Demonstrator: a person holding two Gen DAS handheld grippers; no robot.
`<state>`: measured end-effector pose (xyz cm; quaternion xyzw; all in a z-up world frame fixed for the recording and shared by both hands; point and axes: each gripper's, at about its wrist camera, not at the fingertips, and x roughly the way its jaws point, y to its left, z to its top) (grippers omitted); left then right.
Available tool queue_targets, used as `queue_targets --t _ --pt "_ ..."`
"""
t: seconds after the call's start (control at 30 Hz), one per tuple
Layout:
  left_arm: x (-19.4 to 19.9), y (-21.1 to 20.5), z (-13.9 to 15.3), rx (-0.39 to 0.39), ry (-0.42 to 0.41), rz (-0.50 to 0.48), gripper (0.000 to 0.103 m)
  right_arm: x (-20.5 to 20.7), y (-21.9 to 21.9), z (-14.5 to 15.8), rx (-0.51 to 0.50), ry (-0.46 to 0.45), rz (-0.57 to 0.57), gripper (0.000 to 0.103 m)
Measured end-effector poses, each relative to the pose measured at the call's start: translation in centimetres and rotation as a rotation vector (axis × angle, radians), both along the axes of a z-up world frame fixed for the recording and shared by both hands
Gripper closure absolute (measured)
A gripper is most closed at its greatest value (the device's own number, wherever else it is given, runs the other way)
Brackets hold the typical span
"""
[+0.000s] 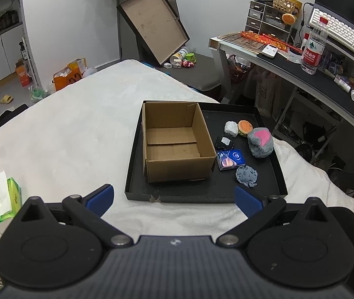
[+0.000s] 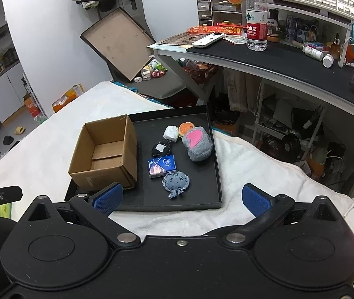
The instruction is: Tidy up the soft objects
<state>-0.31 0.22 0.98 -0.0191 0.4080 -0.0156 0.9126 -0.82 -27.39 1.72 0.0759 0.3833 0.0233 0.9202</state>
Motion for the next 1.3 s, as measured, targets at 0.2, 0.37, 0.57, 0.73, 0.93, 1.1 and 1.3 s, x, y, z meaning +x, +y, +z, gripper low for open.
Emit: queue_targets --t 0.2,0.37,0.57,0.73,0.93,1.1,1.3 --pt "1.4 0.0 -0.4 0.003 0.007 0.003 0.001 1.0 -0.3 -0.7 0.003 0.013 -0.014 0.0" --pt "2.9 0.1 -0.8 -0.005 0.012 0.016 0.001 1.9 -0.3 -1.1 -0.006 0.018 -0.015 0.0" --pt "4.9 0.2 -1.6 0.003 0.029 0.039 0.001 3.2 -0.6 -1.8 0.01 0.024 -0.024 0.0" --pt "6.7 0.8 -2.5 -0.011 0.046 0.068 0.001 4.4 -0.7 -2.6 0.006 0.035 -0.027 0.0" --pt "8.6 1.7 -3.3 -0.013 0.058 0.089 0.001 6.0 -0.7 -2.9 0.01 0.043 -0.034 0.0" --pt "10.5 2.9 -4.6 -0.017 0.066 0.109 0.001 7.8 -0.3 -3.9 -0.012 0.051 -0.029 0.0" --pt "12.8 4.2 -5.9 -0.019 0.079 0.125 0.001 9.9 -0.2 -5.1 0.01 0.068 -0.036 0.0"
